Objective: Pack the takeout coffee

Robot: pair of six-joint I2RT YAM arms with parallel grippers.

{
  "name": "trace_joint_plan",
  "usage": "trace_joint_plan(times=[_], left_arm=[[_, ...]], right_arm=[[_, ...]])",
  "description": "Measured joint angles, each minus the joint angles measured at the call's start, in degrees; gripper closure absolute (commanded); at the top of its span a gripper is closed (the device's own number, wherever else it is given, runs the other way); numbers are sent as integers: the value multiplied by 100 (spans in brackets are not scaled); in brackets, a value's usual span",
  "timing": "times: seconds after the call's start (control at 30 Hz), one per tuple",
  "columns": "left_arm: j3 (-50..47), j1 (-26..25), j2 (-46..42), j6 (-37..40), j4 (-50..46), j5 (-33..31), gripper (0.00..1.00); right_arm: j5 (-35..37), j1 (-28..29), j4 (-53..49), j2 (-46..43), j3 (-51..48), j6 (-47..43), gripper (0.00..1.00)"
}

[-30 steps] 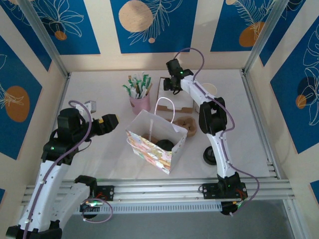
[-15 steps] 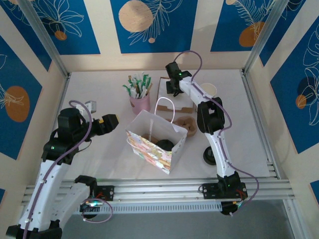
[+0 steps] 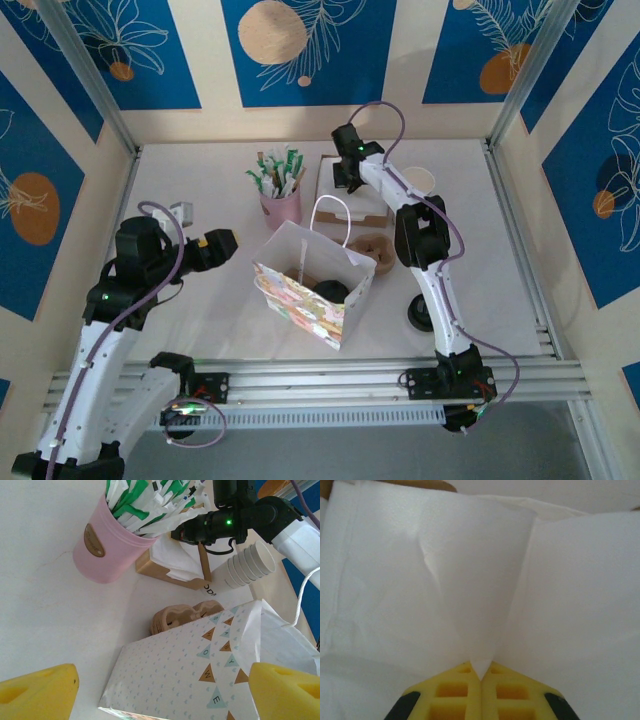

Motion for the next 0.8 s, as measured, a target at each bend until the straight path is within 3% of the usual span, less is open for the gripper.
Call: trace_joint_plan(times=[0.37, 0.6, 0.8], left_arm=[[269, 0, 15, 17, -76, 4, 12], [289, 0, -63, 20, -72, 2, 11], [238, 0, -341, -157, 190, 114, 11]], right_arm=[[-249, -37, 428, -1471, -581, 92, 100], [-531, -35, 929, -2931, -1163, 236, 100], [-828, 31, 1631, -4564, -2363, 275, 100]])
